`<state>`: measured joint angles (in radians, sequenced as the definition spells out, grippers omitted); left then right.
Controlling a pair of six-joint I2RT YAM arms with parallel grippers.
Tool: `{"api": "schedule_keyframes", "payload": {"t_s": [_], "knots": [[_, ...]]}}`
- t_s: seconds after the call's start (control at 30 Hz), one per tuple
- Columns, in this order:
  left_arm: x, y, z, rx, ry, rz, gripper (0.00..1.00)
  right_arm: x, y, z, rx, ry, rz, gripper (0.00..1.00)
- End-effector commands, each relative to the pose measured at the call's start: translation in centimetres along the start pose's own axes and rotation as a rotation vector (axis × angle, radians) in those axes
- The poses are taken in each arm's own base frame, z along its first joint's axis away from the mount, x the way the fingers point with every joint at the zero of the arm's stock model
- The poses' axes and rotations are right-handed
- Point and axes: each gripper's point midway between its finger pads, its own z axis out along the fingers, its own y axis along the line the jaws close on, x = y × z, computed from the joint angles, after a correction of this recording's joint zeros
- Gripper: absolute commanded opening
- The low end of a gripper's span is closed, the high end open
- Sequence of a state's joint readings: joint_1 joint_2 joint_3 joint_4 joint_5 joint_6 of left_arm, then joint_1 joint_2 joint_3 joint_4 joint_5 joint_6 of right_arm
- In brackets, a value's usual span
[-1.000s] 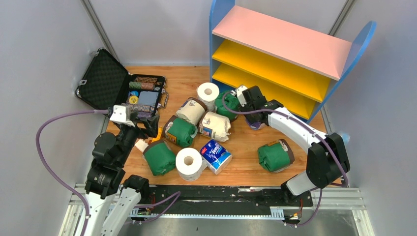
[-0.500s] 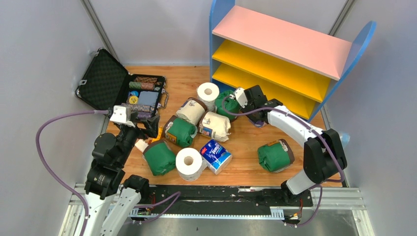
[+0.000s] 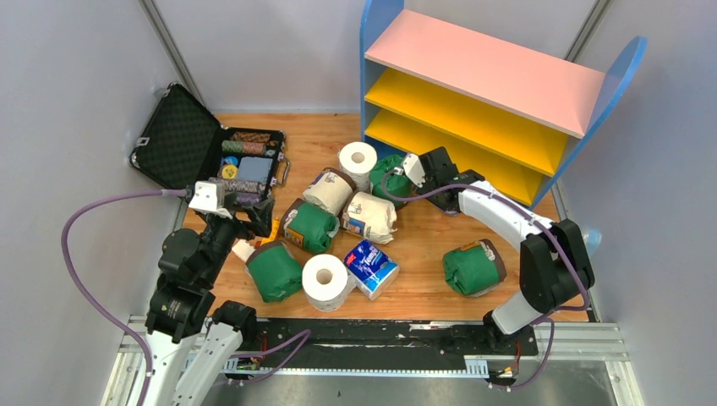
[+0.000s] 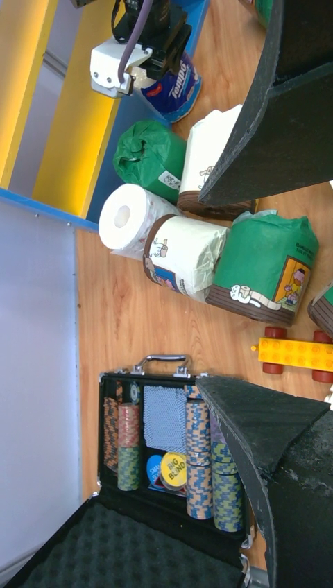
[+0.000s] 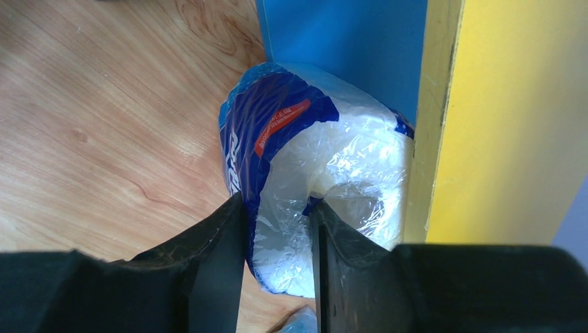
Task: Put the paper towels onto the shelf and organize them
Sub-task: Pick up the paper towel from the center of the board, then place the paper towel on the shelf.
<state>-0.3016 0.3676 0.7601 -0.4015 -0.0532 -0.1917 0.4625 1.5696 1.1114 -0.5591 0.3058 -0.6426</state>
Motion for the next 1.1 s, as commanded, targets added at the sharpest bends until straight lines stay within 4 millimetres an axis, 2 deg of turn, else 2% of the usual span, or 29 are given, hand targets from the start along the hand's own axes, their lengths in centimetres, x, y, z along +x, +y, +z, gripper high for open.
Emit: {"api": "schedule_keyframes", "payload": {"t_s": [0.0, 0.13, 0.23, 0.27, 0.5, 0.73, 0.97, 1.07], "knots": [[-0.9, -0.2, 0.1, 0.010, -0.026, 0.014, 1.00, -0.9, -3.0, -0.4, 0.128, -0.013, -0.011, 0.11], [-0.9, -0.2, 0.2, 0.011, -0.022, 0.014, 1.00, -1.4, -3.6, -1.3, 0.157, -0.033, -0.003, 0.26], [-0.8, -0.3, 0.2, 0.012, -0.021, 0.014, 1.00, -1.9, -3.9, -2.2, 0.172, -0.061, 0.008, 0.50], [-0.8, -0.3, 0.2, 0.012, -0.021, 0.013, 1.00, -2.0, -3.9, -2.4, 0.175, -0.068, 0.010, 0.53], [-0.8, -0.3, 0.2, 0.012, -0.019, 0.013, 1.00, -2.4, -3.7, -3.5, 0.209, -0.076, -0.004, 0.54], [-0.8, -0.3, 0.2, 0.014, -0.020, 0.013, 1.00, -3.7, -2.9, -5.3, 0.210, -0.143, 0.004, 0.55], [-0.9, -0.3, 0.2, 0.013, -0.023, 0.012, 1.00, -5.7, 0.6, -6.2, 0.118, -0.215, 0.003, 0.54], [-0.9, -0.3, 0.1, 0.012, -0.023, 0.012, 1.00, -6.1, 2.5, -6.1, 0.063, -0.233, -0.003, 0.49]]}}
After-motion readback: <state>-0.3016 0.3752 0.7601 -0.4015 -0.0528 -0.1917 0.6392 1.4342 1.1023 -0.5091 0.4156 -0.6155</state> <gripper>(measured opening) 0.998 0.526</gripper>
